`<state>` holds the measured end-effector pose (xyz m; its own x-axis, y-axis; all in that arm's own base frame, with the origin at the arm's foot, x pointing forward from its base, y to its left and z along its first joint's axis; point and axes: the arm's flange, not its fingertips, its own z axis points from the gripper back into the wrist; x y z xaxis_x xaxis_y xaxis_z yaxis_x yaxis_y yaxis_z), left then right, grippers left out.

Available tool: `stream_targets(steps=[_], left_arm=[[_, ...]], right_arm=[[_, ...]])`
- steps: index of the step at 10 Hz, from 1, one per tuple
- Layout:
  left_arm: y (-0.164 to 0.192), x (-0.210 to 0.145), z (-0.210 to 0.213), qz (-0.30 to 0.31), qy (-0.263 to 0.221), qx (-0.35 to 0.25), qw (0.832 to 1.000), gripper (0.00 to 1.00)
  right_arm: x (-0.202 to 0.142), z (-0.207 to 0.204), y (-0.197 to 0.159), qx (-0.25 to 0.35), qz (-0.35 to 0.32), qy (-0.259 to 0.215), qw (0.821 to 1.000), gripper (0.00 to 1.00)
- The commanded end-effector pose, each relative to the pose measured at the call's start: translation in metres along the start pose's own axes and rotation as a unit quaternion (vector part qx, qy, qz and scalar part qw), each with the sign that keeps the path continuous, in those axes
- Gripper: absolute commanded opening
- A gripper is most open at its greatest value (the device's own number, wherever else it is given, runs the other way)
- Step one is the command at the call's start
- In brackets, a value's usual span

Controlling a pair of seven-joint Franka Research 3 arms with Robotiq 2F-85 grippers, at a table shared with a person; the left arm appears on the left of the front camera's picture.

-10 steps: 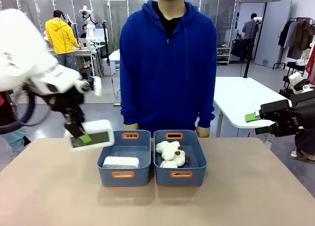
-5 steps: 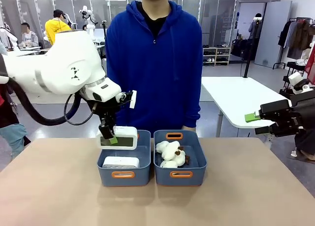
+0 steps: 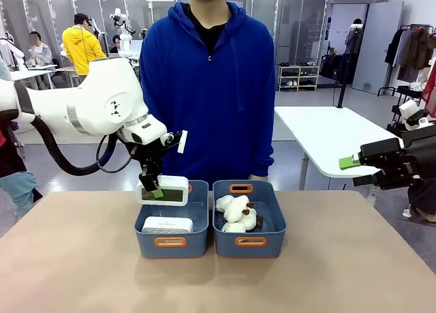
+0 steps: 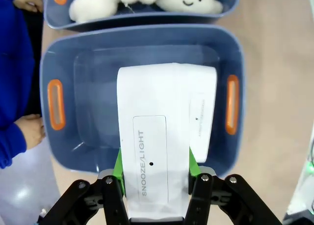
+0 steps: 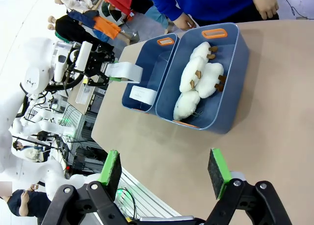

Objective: Sort the digital clocks into the basket.
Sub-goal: Pick up the Digital clock from the table and place it into the empty Plastic storage basket.

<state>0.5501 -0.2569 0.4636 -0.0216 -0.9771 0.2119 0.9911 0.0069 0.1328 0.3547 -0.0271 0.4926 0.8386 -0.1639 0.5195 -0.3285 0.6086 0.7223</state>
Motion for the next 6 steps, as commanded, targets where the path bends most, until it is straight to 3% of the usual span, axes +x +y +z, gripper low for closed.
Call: stream_targets(steps=[1, 6], left_arm=[[0.024, 0.002, -0.016, 0.007, -0.049, 0.012, 0.999, 0.00], [0.035, -0.002, -0.079, 0.030, -0.066, 0.022, 0.997, 0.00]], right_arm=[[0.001, 0.001, 0.000, 0.002, 0.001, 0.001, 1.000, 0.90], [0.001, 0.001, 0.000, 0.002, 0.001, 0.001, 1.000, 0.90]])
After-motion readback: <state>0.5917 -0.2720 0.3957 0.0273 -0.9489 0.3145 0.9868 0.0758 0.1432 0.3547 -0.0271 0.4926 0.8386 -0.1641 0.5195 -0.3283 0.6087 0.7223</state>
